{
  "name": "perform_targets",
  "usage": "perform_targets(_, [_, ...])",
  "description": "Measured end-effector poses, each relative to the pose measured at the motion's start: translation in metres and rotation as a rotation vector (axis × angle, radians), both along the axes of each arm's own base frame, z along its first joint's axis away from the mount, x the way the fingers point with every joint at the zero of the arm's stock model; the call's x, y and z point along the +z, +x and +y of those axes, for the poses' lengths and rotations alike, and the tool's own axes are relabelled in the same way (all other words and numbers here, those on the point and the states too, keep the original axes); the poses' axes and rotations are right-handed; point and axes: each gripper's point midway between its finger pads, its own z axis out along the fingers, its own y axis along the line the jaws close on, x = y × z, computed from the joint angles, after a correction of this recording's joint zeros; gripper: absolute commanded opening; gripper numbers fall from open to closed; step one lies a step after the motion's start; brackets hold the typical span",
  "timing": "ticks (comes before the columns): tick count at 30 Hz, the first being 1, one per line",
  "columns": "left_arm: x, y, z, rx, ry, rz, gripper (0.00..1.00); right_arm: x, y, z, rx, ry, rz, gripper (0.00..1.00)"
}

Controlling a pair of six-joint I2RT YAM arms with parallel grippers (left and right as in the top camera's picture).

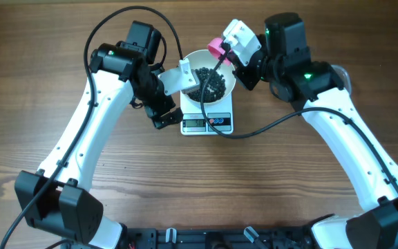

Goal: Scoop item into bowl and weigh 150g on scale
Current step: 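Tilt the scoop to pour beans into the white bowl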

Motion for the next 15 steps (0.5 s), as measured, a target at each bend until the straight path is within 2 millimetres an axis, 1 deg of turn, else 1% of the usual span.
perform_targets(2, [0.000, 0.000, 0.000, 0.000, 0.000, 0.000, 1.00, 0.002, 0.001, 0.002, 0.017, -0.002, -0.019, 0.04])
perform_targets(5, [0.000, 0.000, 0.000, 0.000, 0.000, 0.000, 1.00, 0.005, -0.004, 0.011, 0.073, 0.030, -0.017, 0.07])
perform_targets(6, [0.000, 0.000, 0.000, 0.000, 0.000, 0.000, 1.00, 0.006, -0.005, 0.013, 0.084, 0.036, -0.016, 0.07])
perform_targets(7, [0.000, 0.000, 0.000, 0.000, 0.000, -0.001, 1.00, 0.006, -0.006, 0.014, 0.091, 0.040, -0.015, 0.04])
perform_targets(15, [0.000, 0.000, 0.000, 0.000, 0.000, 0.000, 1.00, 0.008, -0.005, 0.015, 0.102, 0.046, -0.028, 0.04])
